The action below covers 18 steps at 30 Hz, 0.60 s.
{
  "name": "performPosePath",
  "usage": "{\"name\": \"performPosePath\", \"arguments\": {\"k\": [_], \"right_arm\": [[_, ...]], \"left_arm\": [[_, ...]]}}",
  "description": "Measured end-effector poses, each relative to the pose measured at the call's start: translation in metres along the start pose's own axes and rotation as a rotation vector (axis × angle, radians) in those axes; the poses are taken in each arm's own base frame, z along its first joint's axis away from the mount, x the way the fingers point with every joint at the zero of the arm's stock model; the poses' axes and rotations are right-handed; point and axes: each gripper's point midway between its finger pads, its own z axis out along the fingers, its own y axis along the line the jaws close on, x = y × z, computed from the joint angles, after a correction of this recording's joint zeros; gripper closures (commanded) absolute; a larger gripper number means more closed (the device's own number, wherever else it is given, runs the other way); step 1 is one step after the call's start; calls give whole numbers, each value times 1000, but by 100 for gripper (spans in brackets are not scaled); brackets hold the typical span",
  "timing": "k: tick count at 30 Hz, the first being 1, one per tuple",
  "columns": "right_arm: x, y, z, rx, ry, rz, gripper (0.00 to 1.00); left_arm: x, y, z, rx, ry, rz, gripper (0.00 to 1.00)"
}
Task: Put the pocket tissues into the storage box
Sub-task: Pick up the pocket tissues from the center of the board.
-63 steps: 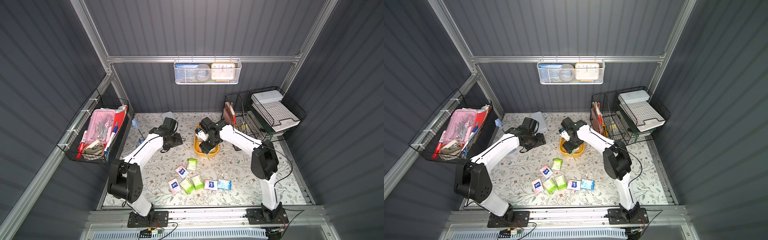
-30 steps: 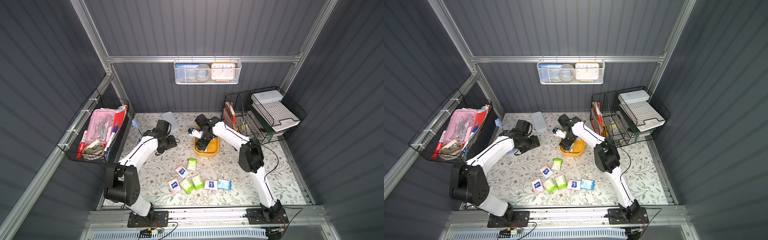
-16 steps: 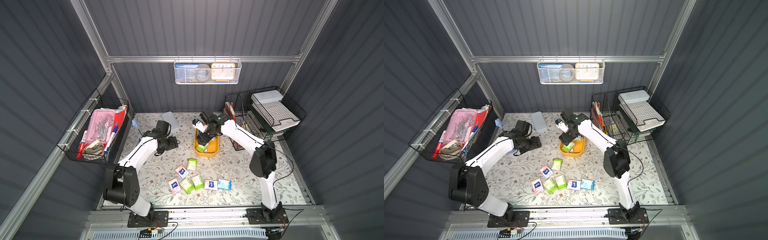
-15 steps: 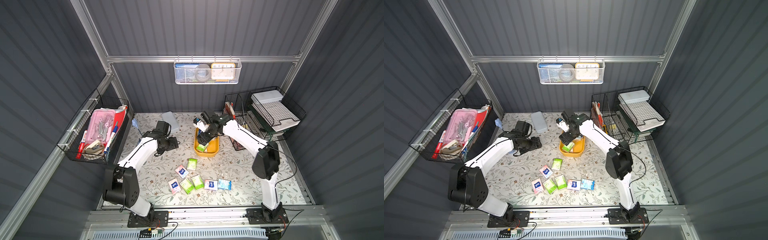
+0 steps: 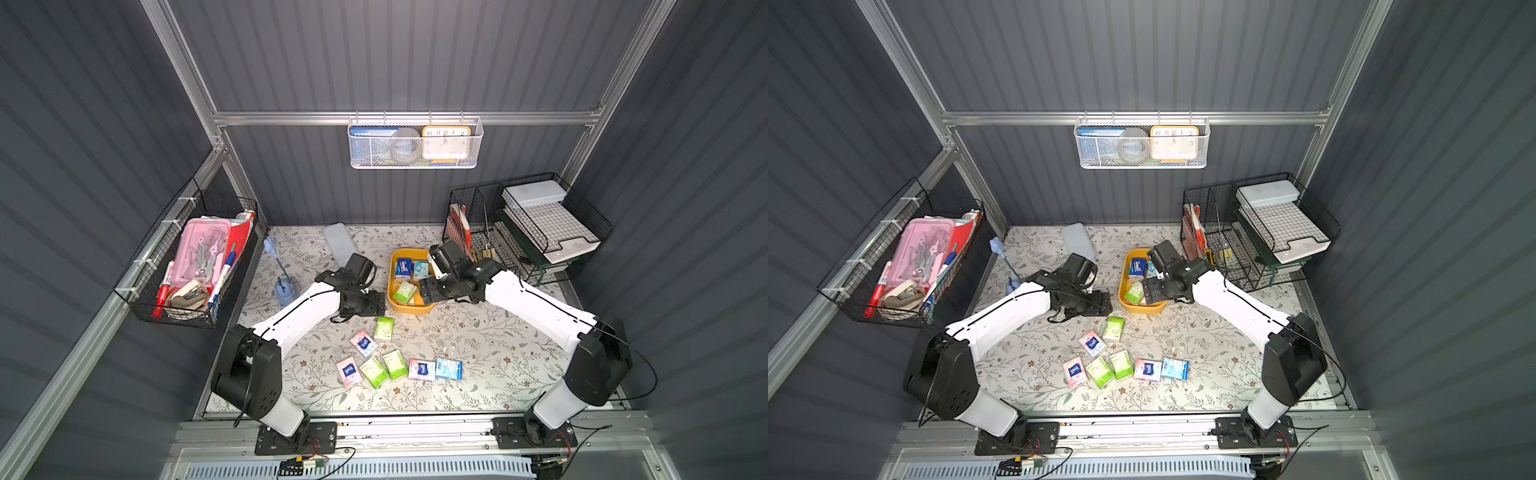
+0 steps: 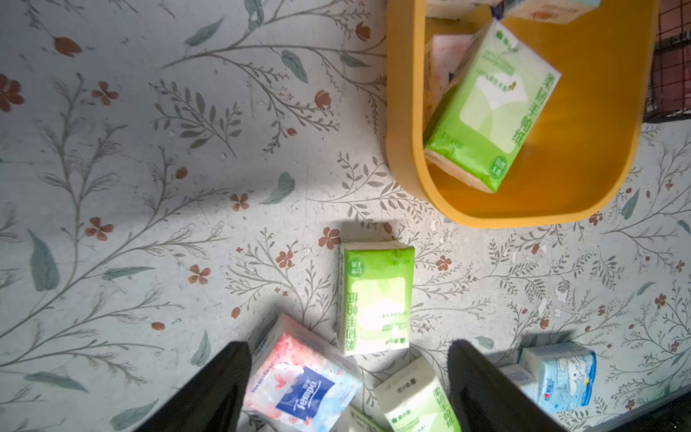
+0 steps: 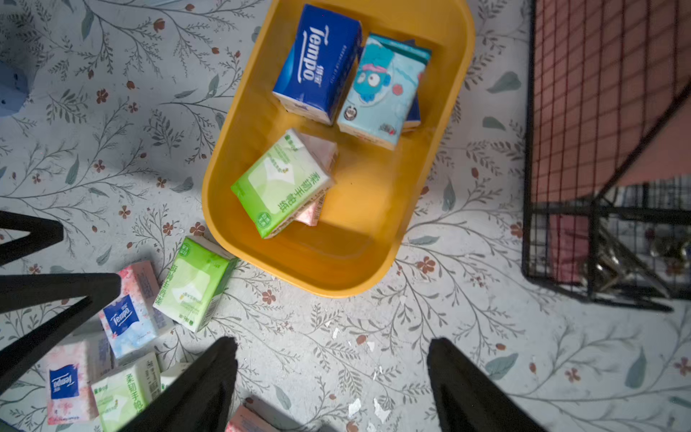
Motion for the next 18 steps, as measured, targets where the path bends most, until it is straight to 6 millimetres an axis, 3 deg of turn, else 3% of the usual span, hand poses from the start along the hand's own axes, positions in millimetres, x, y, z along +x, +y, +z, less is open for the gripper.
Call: {"name": "performPosePath", "arguments": {"k": [7, 18], "right_arm": [[18, -23, -15, 28, -81, 169, 15], [9, -34, -17, 40, -116, 262, 15]], "left_arm": [[25, -19, 29, -14, 96, 73, 11], [38, -16, 55, -62, 158, 91, 14]]}}
